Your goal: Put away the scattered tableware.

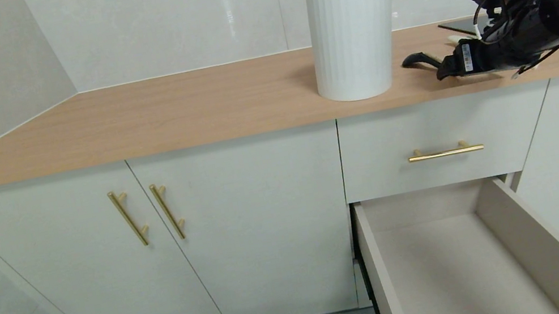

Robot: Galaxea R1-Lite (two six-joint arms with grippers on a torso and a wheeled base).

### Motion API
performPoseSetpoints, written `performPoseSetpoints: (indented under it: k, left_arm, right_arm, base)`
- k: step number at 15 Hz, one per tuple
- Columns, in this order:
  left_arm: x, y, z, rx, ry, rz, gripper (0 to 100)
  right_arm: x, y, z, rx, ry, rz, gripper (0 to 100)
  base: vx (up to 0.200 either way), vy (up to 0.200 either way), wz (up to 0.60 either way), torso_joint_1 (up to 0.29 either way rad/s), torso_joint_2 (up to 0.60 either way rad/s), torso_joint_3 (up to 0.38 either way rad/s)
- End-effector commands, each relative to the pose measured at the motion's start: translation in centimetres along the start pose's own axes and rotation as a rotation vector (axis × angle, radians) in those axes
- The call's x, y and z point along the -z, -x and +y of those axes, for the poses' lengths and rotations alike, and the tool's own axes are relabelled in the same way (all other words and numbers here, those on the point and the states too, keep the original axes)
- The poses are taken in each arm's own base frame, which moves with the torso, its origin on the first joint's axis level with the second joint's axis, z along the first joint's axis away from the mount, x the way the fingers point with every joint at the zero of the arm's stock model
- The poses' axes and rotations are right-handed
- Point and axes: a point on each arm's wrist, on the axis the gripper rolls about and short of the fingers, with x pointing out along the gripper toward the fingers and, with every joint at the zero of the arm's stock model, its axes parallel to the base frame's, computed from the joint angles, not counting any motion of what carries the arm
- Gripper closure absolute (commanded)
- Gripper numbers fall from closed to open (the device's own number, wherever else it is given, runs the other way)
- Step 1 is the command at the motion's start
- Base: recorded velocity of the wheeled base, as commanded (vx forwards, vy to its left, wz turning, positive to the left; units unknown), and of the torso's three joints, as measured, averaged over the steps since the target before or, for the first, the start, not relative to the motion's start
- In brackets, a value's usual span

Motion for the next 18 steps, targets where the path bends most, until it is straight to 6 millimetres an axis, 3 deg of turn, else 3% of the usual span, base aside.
performPoseSetpoints:
  k: [1,18]
  left_arm:
    - [0.00,-0.01,0.00,0.000,0.001,0.001,0]
    - [0.00,-0.01,0.00,0.000,0.001,0.001,0]
  right_arm:
    - [0.17,-0.33,0.08,0.001,0.002,0.008,0]
    - [0.17,-0.14,0.27,-0.005,0.000,0.008,0]
  base:
    - [0.000,0.000,0.00,0.000,0.00,0.000]
    - [0.000,0.000,0.00,0.000,0.00,0.000]
